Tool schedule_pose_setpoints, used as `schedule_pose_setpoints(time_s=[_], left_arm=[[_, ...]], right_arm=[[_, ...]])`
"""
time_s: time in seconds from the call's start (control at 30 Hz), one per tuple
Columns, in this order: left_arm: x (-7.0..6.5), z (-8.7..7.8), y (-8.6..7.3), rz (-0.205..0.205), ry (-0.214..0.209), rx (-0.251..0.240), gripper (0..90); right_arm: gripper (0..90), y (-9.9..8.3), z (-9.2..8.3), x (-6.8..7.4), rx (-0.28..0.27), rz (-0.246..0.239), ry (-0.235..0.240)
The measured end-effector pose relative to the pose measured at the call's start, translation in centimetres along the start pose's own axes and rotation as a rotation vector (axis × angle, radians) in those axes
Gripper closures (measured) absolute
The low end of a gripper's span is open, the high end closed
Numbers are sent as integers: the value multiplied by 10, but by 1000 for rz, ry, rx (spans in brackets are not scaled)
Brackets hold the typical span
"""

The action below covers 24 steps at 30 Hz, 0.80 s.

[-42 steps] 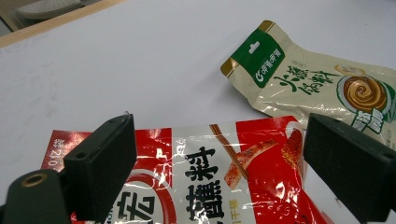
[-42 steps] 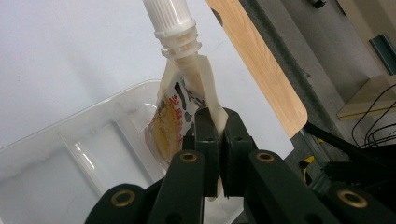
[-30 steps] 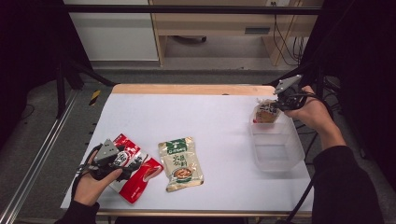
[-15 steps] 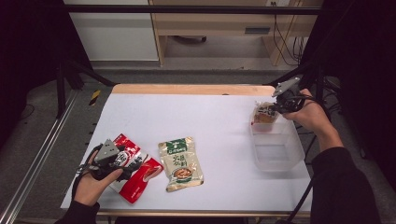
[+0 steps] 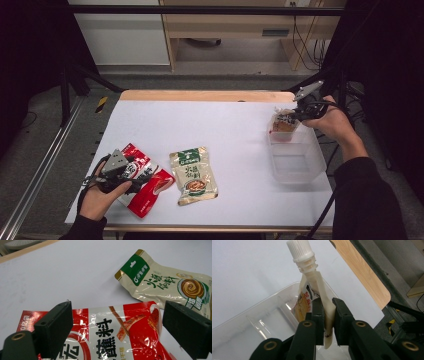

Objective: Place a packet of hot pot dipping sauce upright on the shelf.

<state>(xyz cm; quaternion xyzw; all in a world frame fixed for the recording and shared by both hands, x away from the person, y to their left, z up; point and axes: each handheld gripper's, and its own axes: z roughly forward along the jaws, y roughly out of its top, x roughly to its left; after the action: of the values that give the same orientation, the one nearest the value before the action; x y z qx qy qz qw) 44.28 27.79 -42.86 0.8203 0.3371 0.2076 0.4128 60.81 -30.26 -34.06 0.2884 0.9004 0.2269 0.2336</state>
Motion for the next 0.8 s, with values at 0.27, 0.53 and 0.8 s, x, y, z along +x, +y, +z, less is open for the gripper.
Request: schedule_pose_setpoints(time_s=[0.27,0.53,0.8], left_arm=[[0,1,0,2,-2,2,97],[-2,4,2,12,-10,8,96],[-7,7,4,30,-18,17,96]], right_arm=[[503,-2,-2,2,-1,47,-20],[274,2,-23,11,-62,93,-94],[168,13,-48,45,-150,91,-110]])
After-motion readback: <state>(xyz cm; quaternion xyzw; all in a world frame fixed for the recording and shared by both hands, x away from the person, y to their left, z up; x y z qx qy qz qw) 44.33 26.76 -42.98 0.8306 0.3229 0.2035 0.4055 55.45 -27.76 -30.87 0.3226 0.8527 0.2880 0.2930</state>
